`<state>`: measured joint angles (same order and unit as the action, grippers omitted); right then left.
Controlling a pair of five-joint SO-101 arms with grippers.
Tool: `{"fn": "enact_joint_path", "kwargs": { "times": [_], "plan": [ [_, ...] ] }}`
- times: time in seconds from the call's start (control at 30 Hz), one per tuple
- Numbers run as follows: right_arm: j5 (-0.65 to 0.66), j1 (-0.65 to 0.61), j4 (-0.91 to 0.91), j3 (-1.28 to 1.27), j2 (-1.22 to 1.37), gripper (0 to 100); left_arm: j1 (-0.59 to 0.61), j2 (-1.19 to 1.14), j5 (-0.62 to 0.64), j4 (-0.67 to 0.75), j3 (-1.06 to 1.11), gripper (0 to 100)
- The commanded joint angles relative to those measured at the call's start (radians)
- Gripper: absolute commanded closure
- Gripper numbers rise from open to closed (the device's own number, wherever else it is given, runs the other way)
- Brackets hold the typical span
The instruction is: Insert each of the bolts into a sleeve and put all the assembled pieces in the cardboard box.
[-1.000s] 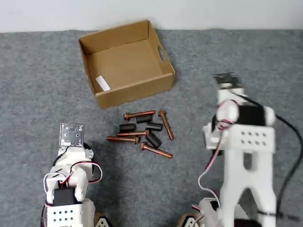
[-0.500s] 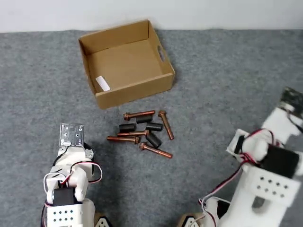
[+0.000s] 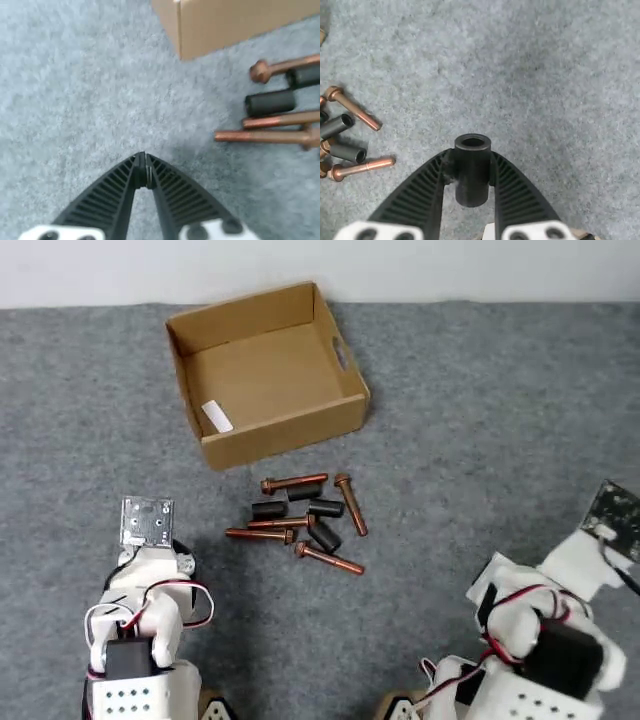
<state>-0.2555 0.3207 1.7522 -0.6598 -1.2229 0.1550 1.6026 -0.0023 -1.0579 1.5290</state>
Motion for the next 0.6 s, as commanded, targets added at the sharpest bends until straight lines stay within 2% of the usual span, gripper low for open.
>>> {"fn": "enact_joint_path", "kwargs": {
  "times": [0.0,0.1,0.33,0.4,0.57],
  "plan": [
    [-0.015,0.01,0.013,0.002,0.002,99.1,-0.038,-0.043,0.0,-0.058,-0.156,99],
    [-0.015,0.01,0.002,-0.006,0.001,99.1,-0.092,-0.173,0.0,-0.132,-0.289,99],
    [-0.011,0.01,-0.077,-0.101,-0.008,99.1,-0.187,-0.658,-0.025,-0.253,-0.596,99],
    [-0.011,0.01,-0.079,-0.106,-0.008,99.1,-0.232,-0.779,-0.12,-0.25,-0.65,99],
    [-0.009,0.01,-0.079,-0.127,-0.01,99.1,-0.33,-1.017,-0.446,-0.245,-0.816,99]
  ]
}}
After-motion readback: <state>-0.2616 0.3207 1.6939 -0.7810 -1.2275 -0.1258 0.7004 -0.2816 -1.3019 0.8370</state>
